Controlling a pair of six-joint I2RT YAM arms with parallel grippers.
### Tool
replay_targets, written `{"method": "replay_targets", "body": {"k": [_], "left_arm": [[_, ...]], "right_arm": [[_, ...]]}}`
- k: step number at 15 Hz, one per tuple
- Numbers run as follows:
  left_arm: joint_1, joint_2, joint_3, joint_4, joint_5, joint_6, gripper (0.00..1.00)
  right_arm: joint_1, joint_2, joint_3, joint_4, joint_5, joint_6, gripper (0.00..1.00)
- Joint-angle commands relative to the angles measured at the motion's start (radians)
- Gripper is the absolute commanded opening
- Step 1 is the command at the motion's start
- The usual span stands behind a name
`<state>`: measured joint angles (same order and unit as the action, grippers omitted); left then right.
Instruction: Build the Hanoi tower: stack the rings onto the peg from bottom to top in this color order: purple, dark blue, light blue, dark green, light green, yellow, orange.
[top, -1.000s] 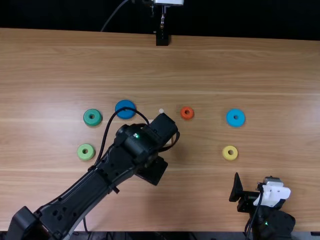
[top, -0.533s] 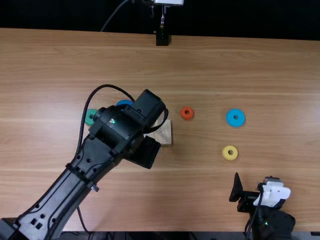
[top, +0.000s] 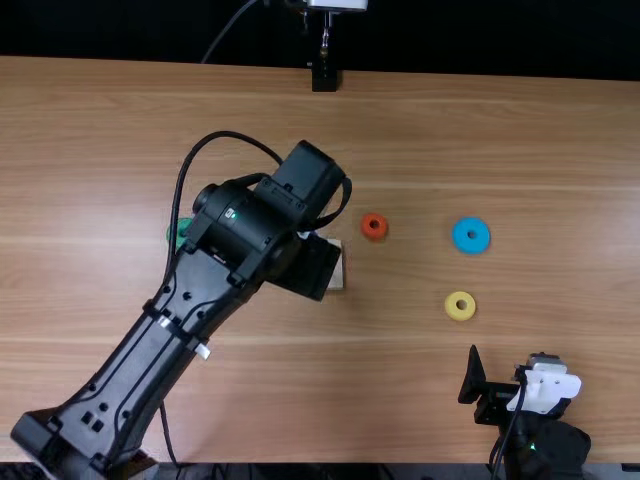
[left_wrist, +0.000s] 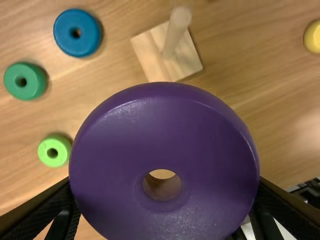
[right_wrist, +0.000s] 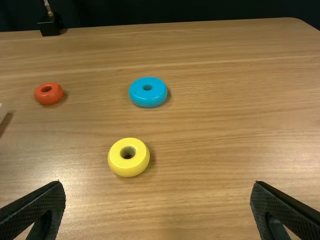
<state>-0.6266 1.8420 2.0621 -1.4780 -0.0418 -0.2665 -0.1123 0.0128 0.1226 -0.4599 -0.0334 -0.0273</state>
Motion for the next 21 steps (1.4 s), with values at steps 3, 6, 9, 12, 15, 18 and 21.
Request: {"method": "replay_targets", "body": {"k": [3,6,9,12,15,18,21], "left_arm": [[0.019,0.083,0.119,0.002,-0.002,-0.01,0.14],[0.021,0.137,0.176,0.005,-0.001,-0.008,0.14],[0.021,0.18,0.201,0.013,-0.001,-0.006,0.14],[0.021,0.211,0.205,0.022,0.001,-0.006,0.14],[0.021,0.235,0.214,0.04,0.007,-0.006,0.14],[0.021,0.272,0.233,0.072,0.009,-0.006,0.14],[0.021,0.293,0.253,0.074,0.01,-0.006,0.14]], "right_arm": [[-0.007,-0.013,-0.109,-0.057,0.0,0.0,1.0],[-0.007,-0.013,-0.107,-0.057,0.0,0.0,1.0],[-0.007,-0.013,-0.107,-0.057,0.0,0.0,1.0],[-0.007,-0.013,-0.107,-0.057,0.0,0.0,1.0],[-0.007,-0.013,-0.107,-0.057,0.0,0.0,1.0],[-0.007,-0.013,-0.107,-0.057,0.0,0.0,1.0],[-0.007,-0.013,-0.109,-0.057,0.0,0.0,1.0]]}}
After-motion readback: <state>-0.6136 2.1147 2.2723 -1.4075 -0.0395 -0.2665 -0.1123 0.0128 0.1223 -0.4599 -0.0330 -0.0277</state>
